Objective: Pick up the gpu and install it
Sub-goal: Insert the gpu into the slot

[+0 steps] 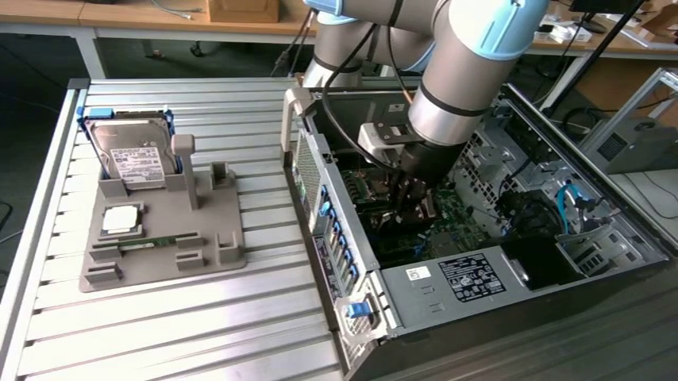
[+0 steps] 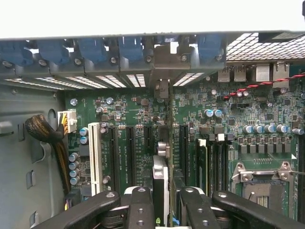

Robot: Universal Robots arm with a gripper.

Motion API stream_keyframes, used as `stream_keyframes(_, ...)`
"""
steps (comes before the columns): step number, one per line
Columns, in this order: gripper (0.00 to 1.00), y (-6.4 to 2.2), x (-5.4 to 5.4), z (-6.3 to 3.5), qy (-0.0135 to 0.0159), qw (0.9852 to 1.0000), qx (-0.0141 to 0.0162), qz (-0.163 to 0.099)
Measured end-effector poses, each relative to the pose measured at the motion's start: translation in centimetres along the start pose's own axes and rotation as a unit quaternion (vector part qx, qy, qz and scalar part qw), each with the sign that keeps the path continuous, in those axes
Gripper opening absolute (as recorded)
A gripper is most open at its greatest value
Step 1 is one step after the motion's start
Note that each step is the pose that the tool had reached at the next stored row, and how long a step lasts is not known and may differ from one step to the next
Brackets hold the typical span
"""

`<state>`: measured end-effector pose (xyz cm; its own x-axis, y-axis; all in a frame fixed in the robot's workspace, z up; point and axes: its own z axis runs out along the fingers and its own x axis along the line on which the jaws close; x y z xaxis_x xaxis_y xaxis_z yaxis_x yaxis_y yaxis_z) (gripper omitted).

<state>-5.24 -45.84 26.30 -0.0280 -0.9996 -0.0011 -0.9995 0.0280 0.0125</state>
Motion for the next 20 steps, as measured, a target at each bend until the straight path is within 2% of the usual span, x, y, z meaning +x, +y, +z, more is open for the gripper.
stream_keyframes(3, 0.27, 0.04, 0.0, -0.31, 0.0, 1.0, 0.0012, 0.0)
stream_keyframes(7, 0.27, 0.05, 0.0, -0.29, -0.0008, 1.0, 0.0013, 0.0)
stream_keyframes(10, 0.27, 0.06, 0.01, -0.19, -0.006, 1.0, 0.0011, -0.001)
stream_keyframes(12, 0.27, 0.05, 0.0, -0.15, -0.0076, 1.0, 0.0011, -0.002)
stream_keyframes(20, 0.27, 0.05, 0.03, 0.06, -0.0078, 1.0, 0.001, -0.002)
